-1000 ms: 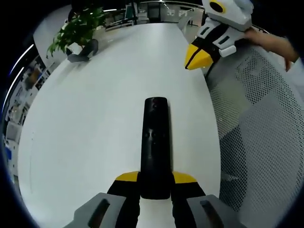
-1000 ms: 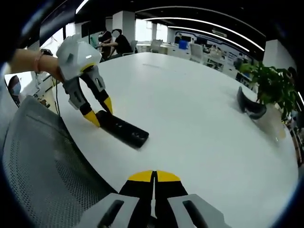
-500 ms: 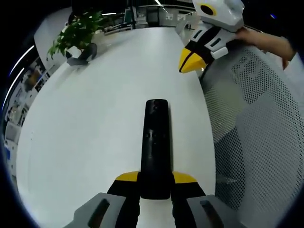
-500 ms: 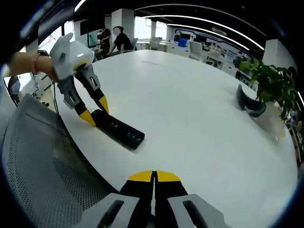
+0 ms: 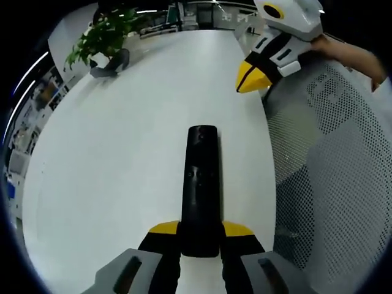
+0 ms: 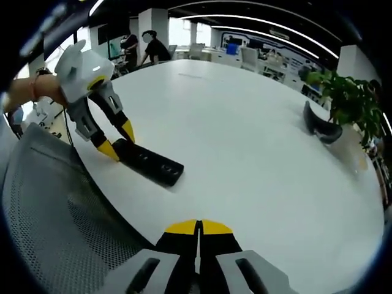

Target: Press the specified remote control buttons in sequence, fully releasing each button before pressing the next.

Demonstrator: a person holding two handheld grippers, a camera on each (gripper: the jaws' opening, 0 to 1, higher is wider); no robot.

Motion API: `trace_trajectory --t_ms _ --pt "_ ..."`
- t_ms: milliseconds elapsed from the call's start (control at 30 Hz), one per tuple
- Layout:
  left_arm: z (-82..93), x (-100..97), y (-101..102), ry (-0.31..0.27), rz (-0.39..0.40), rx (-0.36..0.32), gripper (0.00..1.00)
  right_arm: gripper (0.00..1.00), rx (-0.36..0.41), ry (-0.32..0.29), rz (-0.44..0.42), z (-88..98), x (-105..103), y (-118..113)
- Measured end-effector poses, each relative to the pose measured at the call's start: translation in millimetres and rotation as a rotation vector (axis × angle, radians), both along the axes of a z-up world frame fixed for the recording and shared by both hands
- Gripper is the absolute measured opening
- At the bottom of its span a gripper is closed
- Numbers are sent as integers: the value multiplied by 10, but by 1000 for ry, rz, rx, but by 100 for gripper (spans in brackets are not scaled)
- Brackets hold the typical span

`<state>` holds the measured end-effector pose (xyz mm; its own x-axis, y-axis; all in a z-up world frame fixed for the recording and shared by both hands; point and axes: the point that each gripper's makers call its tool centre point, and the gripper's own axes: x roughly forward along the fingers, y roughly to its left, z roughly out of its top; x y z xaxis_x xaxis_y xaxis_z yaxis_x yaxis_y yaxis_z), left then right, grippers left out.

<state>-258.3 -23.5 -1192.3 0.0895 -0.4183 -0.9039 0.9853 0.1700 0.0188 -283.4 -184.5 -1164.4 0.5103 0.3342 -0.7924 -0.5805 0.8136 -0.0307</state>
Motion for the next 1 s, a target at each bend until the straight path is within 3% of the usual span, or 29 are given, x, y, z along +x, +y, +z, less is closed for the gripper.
trace_trajectory --t_ms 1000 --pt "-1 -101 4 0 -5 -26 23 0 -57 17 20 -60 -22 -53"
